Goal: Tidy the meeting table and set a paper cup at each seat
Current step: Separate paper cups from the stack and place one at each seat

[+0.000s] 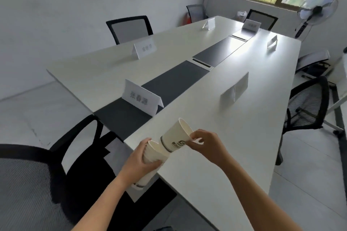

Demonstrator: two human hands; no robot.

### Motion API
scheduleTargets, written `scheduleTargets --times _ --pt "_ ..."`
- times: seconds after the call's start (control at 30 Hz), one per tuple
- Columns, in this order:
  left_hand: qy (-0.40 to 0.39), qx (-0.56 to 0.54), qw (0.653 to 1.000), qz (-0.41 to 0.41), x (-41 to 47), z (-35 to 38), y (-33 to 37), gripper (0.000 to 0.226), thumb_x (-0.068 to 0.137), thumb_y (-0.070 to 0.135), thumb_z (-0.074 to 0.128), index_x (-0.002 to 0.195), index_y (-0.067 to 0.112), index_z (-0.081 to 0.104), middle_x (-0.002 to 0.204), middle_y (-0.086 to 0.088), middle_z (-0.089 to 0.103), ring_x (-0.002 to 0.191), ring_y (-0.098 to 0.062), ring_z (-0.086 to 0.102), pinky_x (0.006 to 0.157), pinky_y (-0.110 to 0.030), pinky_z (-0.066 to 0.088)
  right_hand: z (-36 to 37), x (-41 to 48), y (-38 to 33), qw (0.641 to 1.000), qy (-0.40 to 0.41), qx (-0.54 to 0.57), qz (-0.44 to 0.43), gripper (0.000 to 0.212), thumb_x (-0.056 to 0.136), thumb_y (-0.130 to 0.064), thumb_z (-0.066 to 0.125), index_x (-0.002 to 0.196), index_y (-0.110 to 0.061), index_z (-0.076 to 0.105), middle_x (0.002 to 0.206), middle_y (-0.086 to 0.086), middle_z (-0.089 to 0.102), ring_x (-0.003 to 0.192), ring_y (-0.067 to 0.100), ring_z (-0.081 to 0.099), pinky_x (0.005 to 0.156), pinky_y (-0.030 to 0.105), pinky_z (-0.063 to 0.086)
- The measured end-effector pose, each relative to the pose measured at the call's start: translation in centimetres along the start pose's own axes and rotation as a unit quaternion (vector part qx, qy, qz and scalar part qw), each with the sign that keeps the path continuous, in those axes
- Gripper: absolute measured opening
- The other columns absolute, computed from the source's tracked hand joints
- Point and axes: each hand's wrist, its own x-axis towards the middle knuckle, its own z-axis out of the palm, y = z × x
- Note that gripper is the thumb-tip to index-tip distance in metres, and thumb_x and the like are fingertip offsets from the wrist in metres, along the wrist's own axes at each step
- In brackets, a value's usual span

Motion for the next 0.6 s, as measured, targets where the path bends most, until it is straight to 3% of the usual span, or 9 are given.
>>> scheduleTargets --times 0.1,0.23,0.33,0.43,0.6 --pt "0.093 -0.052 0.994 -0.023 -1.1 -1.9 -0.9 0.076 0.044 0.057 0.065 0.113 0.046 0.035 0.108 0.010 0.052 0.100 -0.007 0.053 0.071 -0.014 0.044 1.4 2.4 0.9 0.994 0.036 -0.097 0.030 0.013 0.081 -0.022 0.063 0.083 -0.010 0.064 0.088 0.005 0.063 0.088 0.024 0.055 0.071 0.032 0.040" --pt "0.164 -0.060 0.984 -0.045 -2.1 -3.3 -1.5 0.097 0.037 0.062 0.061 0.125 0.031 0.034 0.101 0.010 0.054 0.088 -0.002 0.054 0.061 -0.011 0.045 4.3 4.1 1.8 0.982 0.025 -0.187 0.030 0.020 0.088 -0.021 0.052 0.098 -0.007 0.063 0.111 0.009 0.061 0.107 0.027 0.048 0.077 0.034 0.042" --pt "0.179 -0.053 0.981 -0.043 -2.6 -3.7 -1.4 0.082 0.036 0.062 0.059 0.110 0.033 0.038 0.094 0.013 0.055 0.084 0.000 0.054 0.059 -0.003 0.045 6.1 4.8 2.4 0.980 -0.003 -0.198 0.021 0.022 0.090 -0.014 0.047 0.096 -0.003 0.064 0.113 0.014 0.059 0.105 0.031 0.048 0.082 0.035 0.043" --pt "0.186 -0.042 0.981 -0.046 -2.7 -4.0 -1.7 0.070 0.037 0.062 0.059 0.100 0.039 0.042 0.093 0.010 0.058 0.083 -0.002 0.056 0.058 -0.010 0.047 7.0 5.2 2.9 0.979 -0.027 -0.200 0.028 0.022 0.089 -0.011 0.046 0.100 -0.004 0.064 0.115 0.015 0.057 0.106 0.032 0.048 0.086 0.037 0.043" --pt "0.163 -0.029 0.985 -0.040 -2.6 -4.2 -2.2 0.089 0.035 0.064 0.065 0.114 0.029 0.042 0.097 0.009 0.058 0.089 -0.006 0.058 0.062 -0.016 0.047 7.3 4.9 2.6 0.963 -0.020 -0.267 0.027 0.031 0.087 -0.012 0.048 0.116 -0.013 0.057 0.132 0.010 0.049 0.119 0.031 0.042 0.096 0.037 0.037"
